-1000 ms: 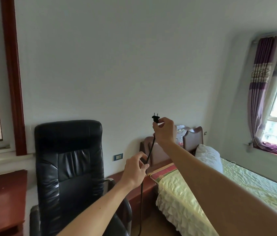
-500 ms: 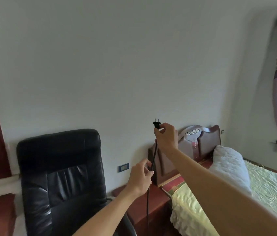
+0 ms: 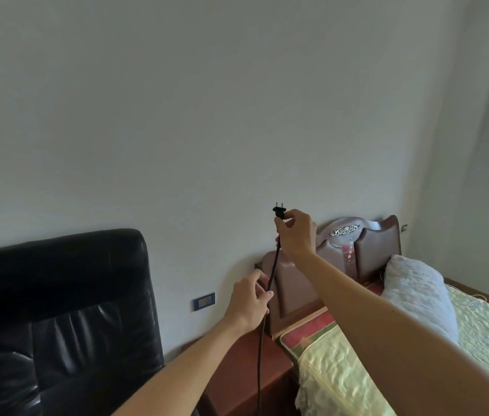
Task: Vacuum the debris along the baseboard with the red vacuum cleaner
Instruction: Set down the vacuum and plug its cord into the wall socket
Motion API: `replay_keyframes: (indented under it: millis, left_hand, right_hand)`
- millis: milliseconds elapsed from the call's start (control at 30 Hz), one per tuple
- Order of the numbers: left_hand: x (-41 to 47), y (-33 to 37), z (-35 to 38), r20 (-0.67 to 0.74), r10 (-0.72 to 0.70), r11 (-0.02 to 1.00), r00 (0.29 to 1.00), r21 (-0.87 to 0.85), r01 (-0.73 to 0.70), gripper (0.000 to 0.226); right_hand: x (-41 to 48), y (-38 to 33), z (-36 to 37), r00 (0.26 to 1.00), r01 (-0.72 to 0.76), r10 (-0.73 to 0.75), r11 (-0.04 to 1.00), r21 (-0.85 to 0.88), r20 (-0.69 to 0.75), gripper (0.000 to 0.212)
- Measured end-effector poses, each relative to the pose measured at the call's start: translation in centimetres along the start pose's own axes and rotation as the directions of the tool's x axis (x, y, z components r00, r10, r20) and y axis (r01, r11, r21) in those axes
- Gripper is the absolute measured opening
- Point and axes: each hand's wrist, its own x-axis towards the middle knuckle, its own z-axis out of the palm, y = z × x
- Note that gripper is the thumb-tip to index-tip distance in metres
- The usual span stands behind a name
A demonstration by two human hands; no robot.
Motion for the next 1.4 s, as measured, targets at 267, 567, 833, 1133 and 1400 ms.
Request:
replay_keyframes:
  millis: [267, 567, 833, 1133, 1400]
  left_hand:
    - [8.1, 0.3, 7.6, 0.001, -0.049, 0.999, 0.999, 0.019, 0.049, 0.01]
    - [13.6, -3.2, 12.2, 0.003, -0.134, 0.991, 0.991, -0.032, 0.134, 0.011]
    - [18.2, -10.9, 13.3, 0.049, -0.256, 0.956, 0.965, -0.136, 0.261, 0.015]
    - [22.1, -22.0, 13.4, 0.115, -0.387, 0.887, 0.915, -0.225, 0.404, 0.02]
    - [23.5, -30.0, 14.3, 0.154, -0.505, 0.819, 0.849, -0.225, 0.528, 0.023]
  right_hand:
    - [9.3, 7.6, -1.3, 0.997, -0.017, 0.015, 1.0, 0.025, 0.082, 0.008]
    - [14.9, 13.9, 2.3, 0.985, -0.038, 0.037, 0.999, 0.002, 0.168, 0.012]
    - [17.8, 19.8, 11.9, 0.962, -0.061, 0.079, 0.995, -0.075, 0.26, 0.02]
    - [19.5, 27.1, 23.8, 0.908, -0.117, 0.185, 0.974, -0.196, 0.377, 0.016]
    - [18.7, 33.4, 32.1, 0.853, -0.173, 0.268, 0.955, -0.24, 0.448, 0.017]
